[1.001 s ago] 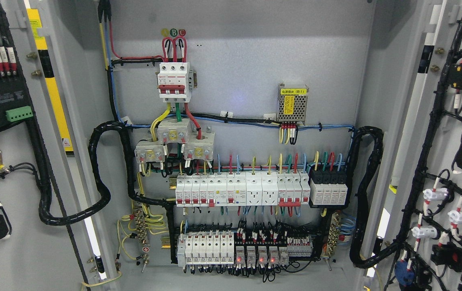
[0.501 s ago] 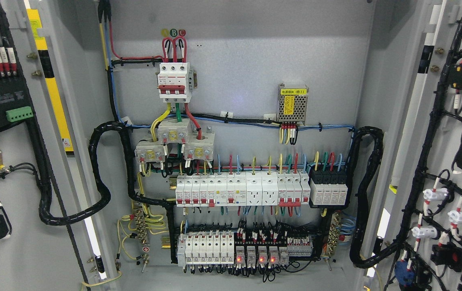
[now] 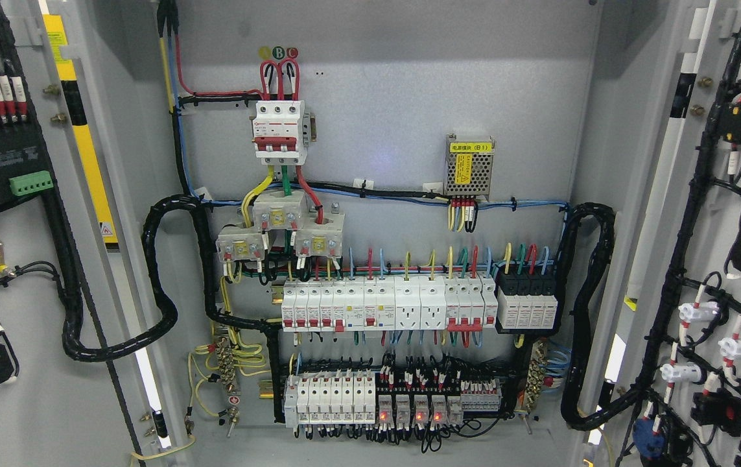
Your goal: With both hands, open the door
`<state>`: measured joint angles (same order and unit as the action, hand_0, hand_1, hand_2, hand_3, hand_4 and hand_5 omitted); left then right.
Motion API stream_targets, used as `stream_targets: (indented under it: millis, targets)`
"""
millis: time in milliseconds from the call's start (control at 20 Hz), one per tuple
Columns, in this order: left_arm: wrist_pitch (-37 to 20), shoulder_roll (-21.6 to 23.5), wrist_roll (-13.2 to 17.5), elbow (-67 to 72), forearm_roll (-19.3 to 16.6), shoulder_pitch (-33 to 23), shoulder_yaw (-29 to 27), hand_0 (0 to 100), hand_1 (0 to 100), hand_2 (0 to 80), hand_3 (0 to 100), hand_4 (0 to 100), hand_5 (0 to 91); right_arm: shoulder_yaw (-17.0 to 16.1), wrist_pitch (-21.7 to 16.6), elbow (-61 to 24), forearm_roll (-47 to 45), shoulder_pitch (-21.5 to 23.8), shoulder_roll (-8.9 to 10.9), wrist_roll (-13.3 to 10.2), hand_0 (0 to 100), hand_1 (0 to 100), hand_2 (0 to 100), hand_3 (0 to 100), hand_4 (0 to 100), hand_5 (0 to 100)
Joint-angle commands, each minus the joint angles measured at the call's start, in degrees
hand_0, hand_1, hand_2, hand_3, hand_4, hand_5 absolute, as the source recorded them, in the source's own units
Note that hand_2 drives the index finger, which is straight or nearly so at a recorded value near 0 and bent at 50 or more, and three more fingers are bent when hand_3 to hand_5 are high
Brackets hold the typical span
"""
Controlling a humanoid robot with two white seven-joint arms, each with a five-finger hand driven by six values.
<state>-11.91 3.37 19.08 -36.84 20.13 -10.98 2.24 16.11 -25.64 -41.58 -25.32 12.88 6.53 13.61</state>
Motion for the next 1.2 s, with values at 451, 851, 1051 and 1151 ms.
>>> stream_targets:
  millis: [451,851,1051,1151]
  targets:
    - [2.51,-3.02,-12.04,32.36,-9.06,3.24,5.58,12,56,0.0,0,0,0.0,-0.37,13.15,33.83,5.54,-4.52,-6.44,-9.74,0,50,4,0,0,0]
    - [2.42,-2.58,-12.40,32.27,-9.14,4.12,5.58,12,56,0.0,0,0,0.0,-0.55,18.52,36.66,7.30,-6.20,-7.15,-11.94,0,50,4,0,0,0]
    - [2.42,-2.49,-16.96,32.27,-9.14,4.56,5.58,12,56,0.0,0,0,0.0,-0.81,18.43,36.48,7.21,-6.20,-7.24,-12.12,0,50,4,0,0,0]
    - [2.51,-2.40,-18.03,32.36,-9.14,4.91,5.58,12,56,0.0,0,0,0.0,-0.90,18.61,36.48,7.30,-6.20,-7.32,-12.20,0,50,4,0,0,0]
